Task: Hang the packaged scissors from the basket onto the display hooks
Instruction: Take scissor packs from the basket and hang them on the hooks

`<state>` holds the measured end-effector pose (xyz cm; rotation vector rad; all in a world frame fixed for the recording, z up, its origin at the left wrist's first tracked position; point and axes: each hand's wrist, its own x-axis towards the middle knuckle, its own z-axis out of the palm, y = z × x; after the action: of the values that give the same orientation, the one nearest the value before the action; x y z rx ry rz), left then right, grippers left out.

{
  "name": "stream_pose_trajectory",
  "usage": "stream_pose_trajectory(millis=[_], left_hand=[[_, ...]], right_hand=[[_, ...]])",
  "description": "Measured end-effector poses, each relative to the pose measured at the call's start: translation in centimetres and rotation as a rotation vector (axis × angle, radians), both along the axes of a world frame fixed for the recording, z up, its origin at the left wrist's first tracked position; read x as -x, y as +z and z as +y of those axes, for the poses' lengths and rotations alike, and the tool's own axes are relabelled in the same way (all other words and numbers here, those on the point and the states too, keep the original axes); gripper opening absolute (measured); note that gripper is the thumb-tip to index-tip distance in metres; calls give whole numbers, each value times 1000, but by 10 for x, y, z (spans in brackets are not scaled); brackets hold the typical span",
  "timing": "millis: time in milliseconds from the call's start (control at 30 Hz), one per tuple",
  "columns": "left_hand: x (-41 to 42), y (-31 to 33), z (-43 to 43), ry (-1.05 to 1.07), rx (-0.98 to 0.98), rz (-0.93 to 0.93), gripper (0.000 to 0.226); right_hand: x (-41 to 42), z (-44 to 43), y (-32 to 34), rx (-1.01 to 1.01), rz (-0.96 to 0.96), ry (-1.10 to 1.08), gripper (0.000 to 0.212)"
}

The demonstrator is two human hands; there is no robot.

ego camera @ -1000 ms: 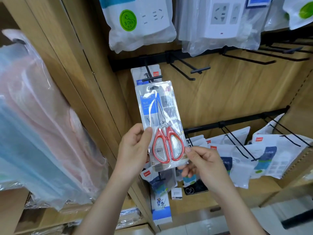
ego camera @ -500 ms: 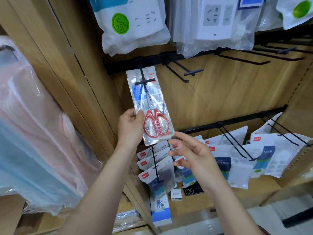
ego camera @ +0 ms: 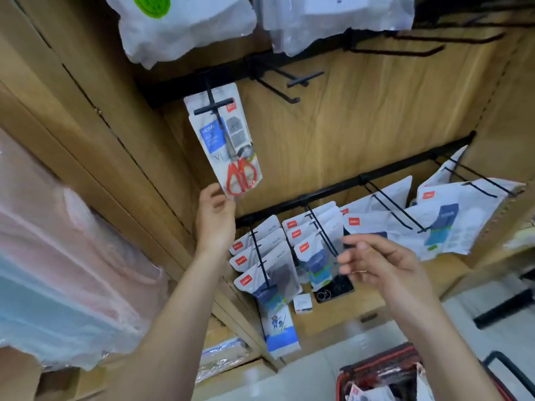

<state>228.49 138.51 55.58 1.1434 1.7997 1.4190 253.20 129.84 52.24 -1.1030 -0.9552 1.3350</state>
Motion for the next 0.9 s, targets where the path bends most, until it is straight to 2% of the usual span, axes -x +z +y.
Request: stream_pose_trajectory(millis=[133, 233, 400, 567, 767, 900], left_hand=[[-6, -28, -44, -70, -48, 22, 31], [-19, -65, -73, -253, 27, -5, 29], [-51, -162, -143, -559, 292, 43, 29], [-83, -249, -185, -715, 481, 82, 36], [-141, -393, -213, -851, 633, 120, 34], [-182, -521, -223, -775, 706, 149, 28]], right_hand=[[-17, -27, -26, 20, -47, -136, 22], [-31, -56, -50, 64, -114, -240, 22], [-63, -128, -109, 261, -306, -332, 22], [-87, -200, -183, 497, -320, -483, 22], [-100, -246, -341, 675, -280, -581, 23], [-103, -250, -465, 751, -191, -596, 23]])
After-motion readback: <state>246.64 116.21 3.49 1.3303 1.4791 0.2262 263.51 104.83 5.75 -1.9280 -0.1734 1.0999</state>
